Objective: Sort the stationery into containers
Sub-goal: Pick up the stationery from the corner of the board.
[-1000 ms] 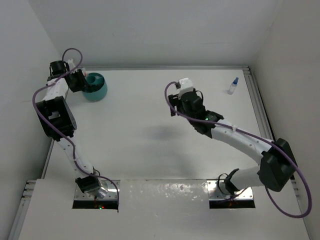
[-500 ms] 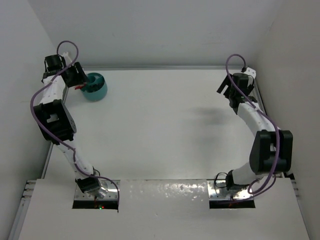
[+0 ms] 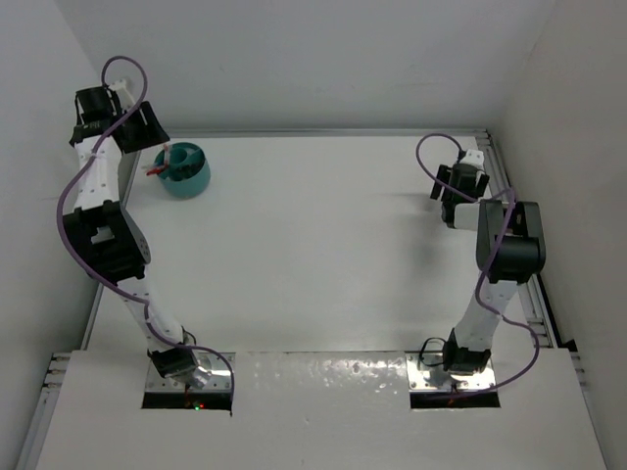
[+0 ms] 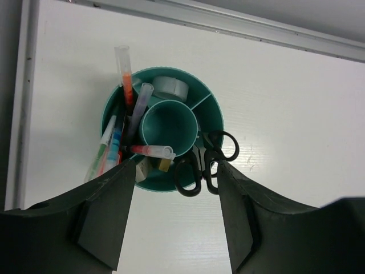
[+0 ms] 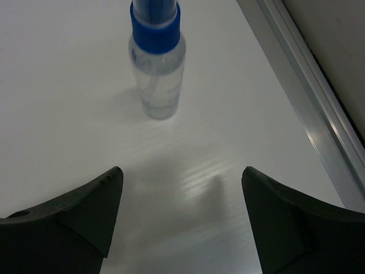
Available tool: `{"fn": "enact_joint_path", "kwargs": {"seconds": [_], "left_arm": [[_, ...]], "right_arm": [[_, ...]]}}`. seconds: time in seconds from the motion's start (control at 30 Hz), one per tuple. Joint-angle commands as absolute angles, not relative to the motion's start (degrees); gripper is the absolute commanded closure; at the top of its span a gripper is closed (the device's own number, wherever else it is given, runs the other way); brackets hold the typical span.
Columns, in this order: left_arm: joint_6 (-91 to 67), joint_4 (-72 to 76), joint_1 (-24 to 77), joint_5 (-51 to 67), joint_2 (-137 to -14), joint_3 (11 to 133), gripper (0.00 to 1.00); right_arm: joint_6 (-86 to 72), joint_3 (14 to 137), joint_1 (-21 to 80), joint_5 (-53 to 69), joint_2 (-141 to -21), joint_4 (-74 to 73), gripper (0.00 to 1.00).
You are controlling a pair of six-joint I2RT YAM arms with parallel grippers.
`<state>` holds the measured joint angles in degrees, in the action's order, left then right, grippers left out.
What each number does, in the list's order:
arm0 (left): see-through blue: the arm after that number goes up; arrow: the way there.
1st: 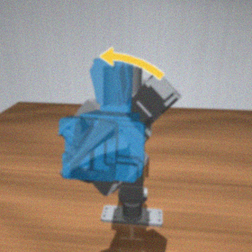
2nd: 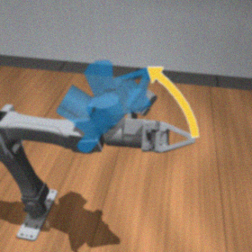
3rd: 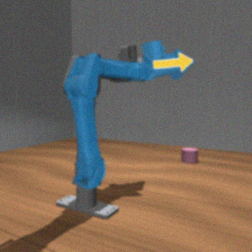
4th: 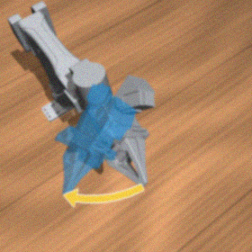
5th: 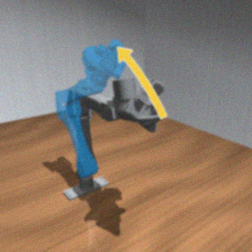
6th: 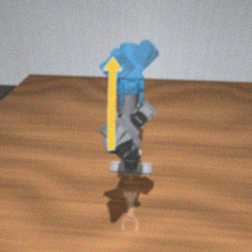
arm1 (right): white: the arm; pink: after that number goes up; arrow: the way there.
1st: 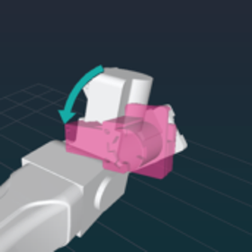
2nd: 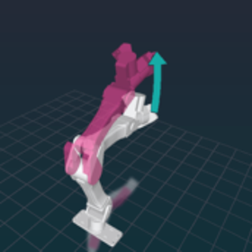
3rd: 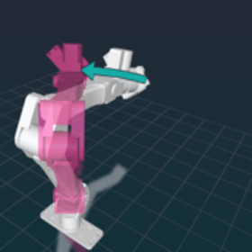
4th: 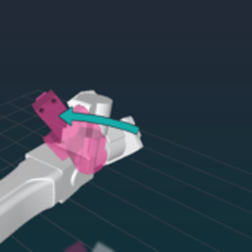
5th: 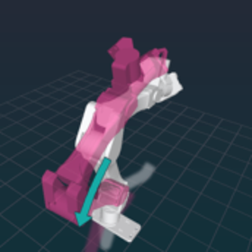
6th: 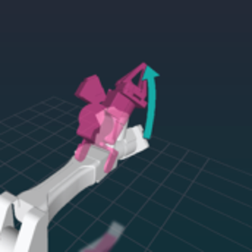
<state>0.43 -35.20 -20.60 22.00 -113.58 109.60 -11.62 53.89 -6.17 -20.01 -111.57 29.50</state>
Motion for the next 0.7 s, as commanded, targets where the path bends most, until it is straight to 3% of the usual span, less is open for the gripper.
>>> {"fn": "enact_joint_path", "kwargs": {"seconds": [0.0,0.33,0.5,0.67], "left_arm": [[3.6,-38.93,-20.83,21.62,-111.71,114.6,0.43],[7.74,-43.59,-21.36,17.58,-110.74,120.58,0.41],[8.26,-43.77,-21.36,16.79,-110.3,120.85,0.41],[8.09,-43.77,-21.36,16.7,-110.21,121.46,0.4]], "right_arm": [[-9.05,59.76,-7.47,-17.49,-115.83,39.55,0.18],[-8.44,71.62,-8.61,-15.03,-126.99,38.85,0.25],[-9.23,76.37,-9.31,-14.33,-129.29,36.49,0.39],[-10.28,75.5,-9.93,-14.41,-128.67,37.09,0.43]]}}
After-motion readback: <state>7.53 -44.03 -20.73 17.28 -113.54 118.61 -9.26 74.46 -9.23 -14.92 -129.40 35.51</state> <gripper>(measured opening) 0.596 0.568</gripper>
